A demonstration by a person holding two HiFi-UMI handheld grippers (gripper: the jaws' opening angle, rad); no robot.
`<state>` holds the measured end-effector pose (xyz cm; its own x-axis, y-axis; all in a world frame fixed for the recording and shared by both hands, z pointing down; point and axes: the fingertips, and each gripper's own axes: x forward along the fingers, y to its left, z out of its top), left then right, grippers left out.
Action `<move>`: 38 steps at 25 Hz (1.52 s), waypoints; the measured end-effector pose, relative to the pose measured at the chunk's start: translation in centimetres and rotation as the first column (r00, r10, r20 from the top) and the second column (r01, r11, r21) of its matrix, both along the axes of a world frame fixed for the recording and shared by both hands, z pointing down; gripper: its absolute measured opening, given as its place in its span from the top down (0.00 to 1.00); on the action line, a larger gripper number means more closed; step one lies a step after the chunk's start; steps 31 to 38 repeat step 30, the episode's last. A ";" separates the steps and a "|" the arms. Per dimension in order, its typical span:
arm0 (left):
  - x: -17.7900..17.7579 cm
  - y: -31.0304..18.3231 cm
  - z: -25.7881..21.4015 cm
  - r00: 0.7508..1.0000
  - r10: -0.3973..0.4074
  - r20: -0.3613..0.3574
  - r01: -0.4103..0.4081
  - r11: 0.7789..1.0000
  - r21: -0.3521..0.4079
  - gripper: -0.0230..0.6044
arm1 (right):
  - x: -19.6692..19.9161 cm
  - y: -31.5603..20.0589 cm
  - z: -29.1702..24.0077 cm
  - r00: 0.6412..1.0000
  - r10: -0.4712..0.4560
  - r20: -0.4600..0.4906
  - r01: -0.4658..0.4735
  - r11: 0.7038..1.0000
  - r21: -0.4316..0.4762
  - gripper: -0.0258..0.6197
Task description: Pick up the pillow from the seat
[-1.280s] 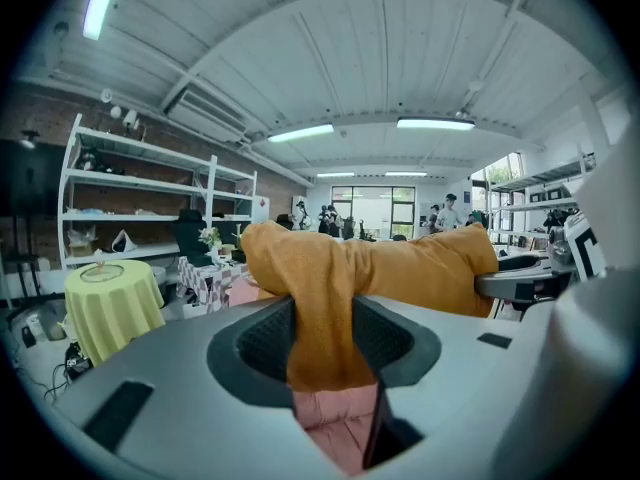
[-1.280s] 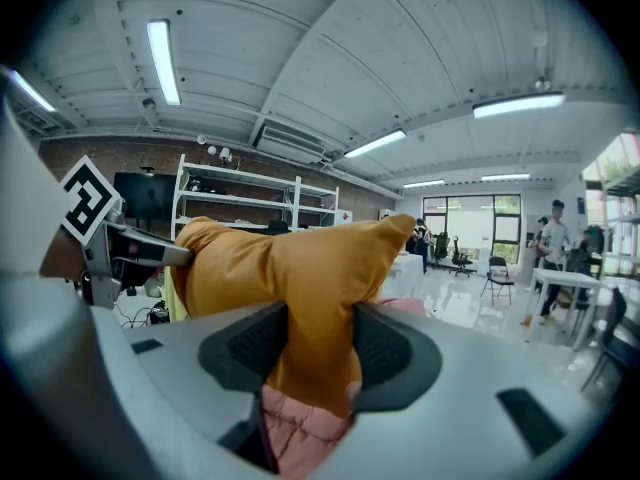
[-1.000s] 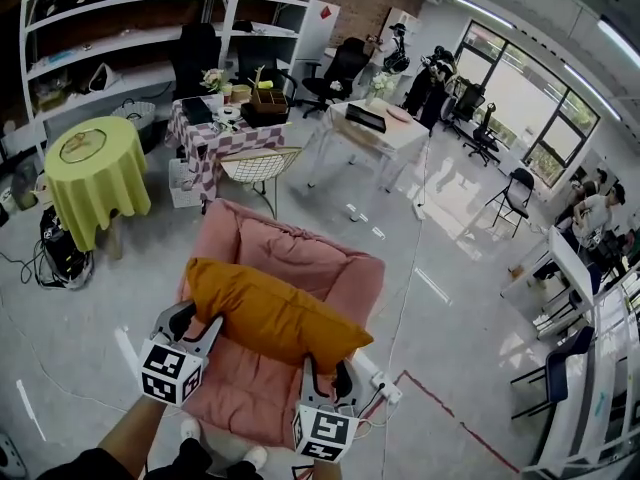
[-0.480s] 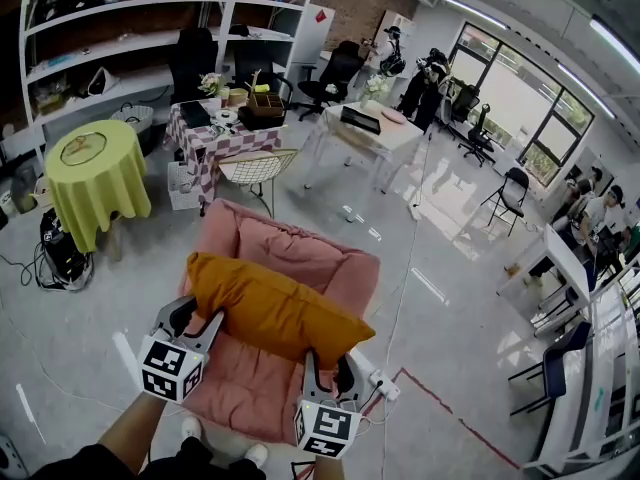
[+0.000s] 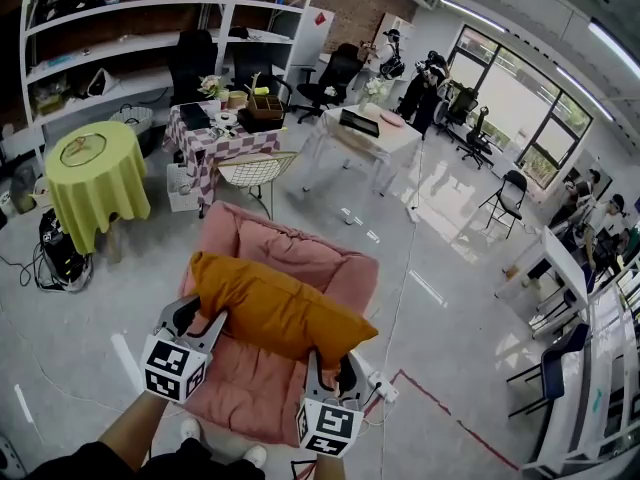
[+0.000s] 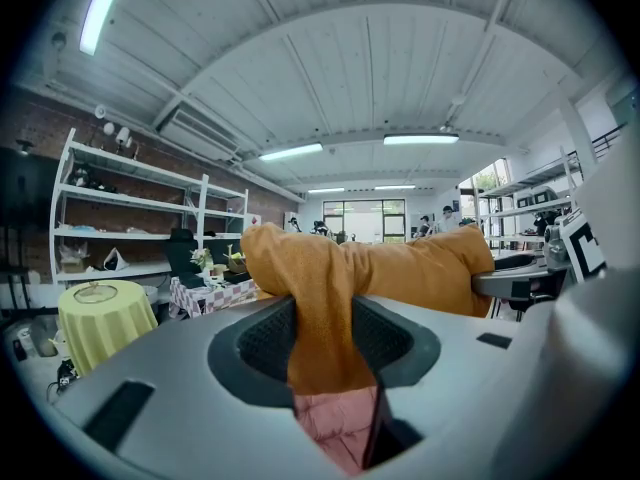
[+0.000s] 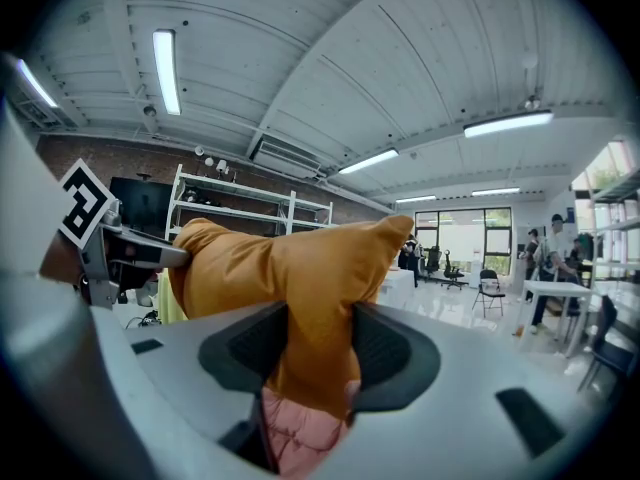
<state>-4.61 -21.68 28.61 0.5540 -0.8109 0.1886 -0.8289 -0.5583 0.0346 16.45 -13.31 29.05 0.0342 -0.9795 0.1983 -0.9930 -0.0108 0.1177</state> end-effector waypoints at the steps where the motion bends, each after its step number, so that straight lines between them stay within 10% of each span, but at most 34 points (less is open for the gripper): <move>1: 0.0 -0.1 0.0 1.000 0.000 0.000 0.000 1.000 0.001 0.68 | 0.0 -0.1 0.0 1.000 0.000 0.001 0.000 1.000 0.000 0.63; 38: -1.1 0.1 0.8 1.000 -0.021 -0.020 0.021 1.000 -0.019 0.68 | -0.9 -0.1 0.2 1.000 -0.014 -0.004 0.014 1.000 0.004 0.63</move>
